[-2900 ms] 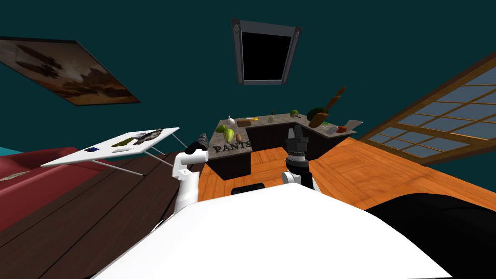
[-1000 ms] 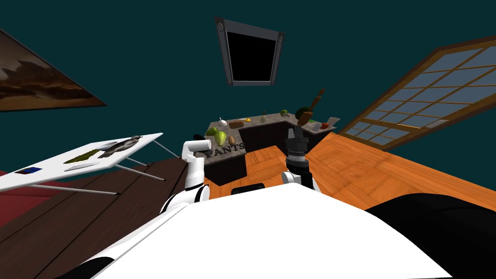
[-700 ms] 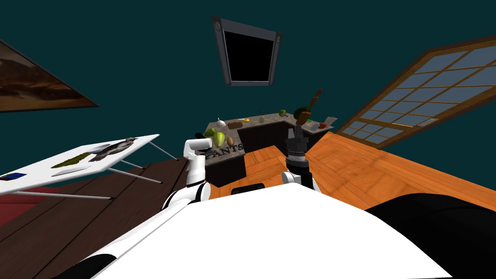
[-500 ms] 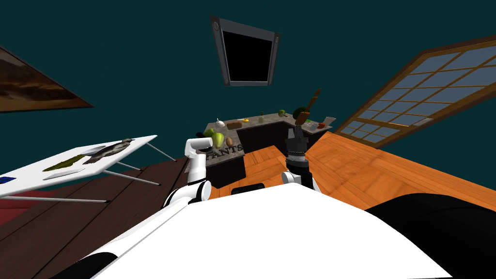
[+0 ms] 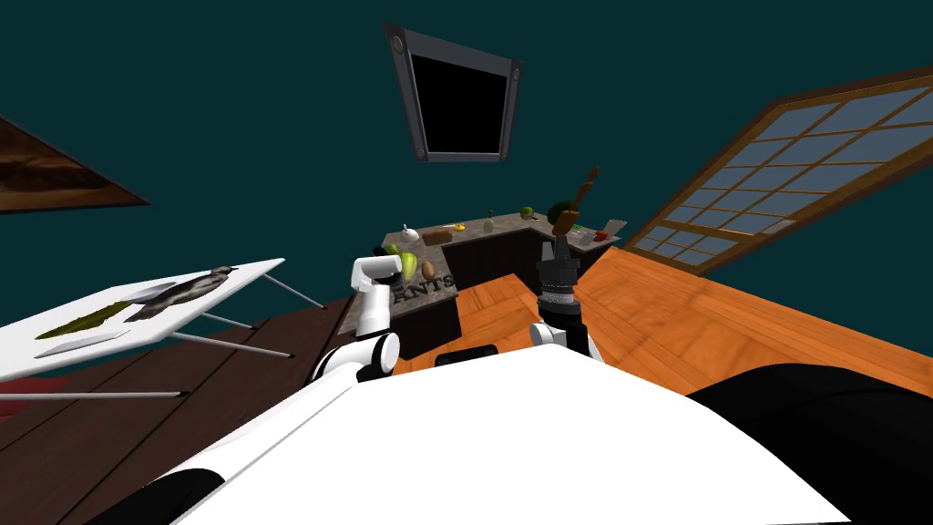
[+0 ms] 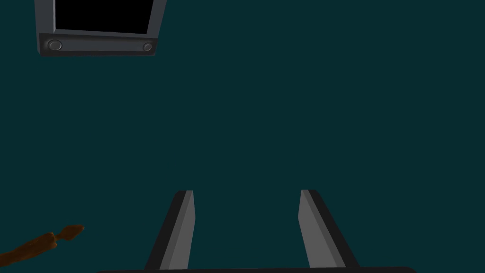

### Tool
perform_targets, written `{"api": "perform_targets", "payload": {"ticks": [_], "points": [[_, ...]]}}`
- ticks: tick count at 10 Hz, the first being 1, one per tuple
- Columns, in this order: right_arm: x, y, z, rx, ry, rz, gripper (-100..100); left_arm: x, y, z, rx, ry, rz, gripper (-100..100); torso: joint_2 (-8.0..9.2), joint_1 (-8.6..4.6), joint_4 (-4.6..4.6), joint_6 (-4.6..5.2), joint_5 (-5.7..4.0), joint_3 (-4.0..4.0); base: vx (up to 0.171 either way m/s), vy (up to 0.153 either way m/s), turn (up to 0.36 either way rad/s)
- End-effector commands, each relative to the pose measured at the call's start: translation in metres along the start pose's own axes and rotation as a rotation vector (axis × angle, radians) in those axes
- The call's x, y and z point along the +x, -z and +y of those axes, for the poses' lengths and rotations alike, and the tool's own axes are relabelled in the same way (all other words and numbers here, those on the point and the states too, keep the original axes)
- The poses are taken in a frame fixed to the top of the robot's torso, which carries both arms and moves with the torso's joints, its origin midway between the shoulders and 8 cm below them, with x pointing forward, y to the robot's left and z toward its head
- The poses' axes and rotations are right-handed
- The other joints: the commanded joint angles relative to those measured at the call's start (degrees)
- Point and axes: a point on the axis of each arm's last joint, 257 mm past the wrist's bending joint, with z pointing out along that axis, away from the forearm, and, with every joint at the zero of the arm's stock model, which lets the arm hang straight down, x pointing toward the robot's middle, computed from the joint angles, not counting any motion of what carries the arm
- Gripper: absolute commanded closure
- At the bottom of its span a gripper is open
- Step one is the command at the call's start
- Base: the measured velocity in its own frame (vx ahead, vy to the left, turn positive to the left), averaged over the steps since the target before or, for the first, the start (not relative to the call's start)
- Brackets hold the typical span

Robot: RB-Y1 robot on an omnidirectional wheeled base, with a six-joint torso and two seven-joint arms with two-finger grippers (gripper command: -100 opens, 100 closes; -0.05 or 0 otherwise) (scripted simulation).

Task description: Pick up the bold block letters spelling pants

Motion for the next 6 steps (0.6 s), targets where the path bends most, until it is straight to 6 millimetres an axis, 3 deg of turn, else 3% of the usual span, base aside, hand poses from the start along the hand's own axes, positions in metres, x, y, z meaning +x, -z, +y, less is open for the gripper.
{"api": "perform_targets", "payload": {"ticks": [1, 6], "points": [[0.000, 0.000, 0.000, 0.000, 0.000, 0.000, 0, 0.006, -0.002, 0.014, -0.071, -0.002, 0.008, -100, 0.00, 0.00, 0.00, 0.00, 0.00, 0.00, 0.056, -0.012, -0.062], [0.000, 0.000, 0.000, 0.000, 0.000, 0.000, 0, 0.016, 0.001, 0.039, -0.199, -0.009, 0.019, -100, 0.00, -0.04, 0.01, 0.01, -0.01, 0.00, 0.048, -0.012, -0.038]]}}
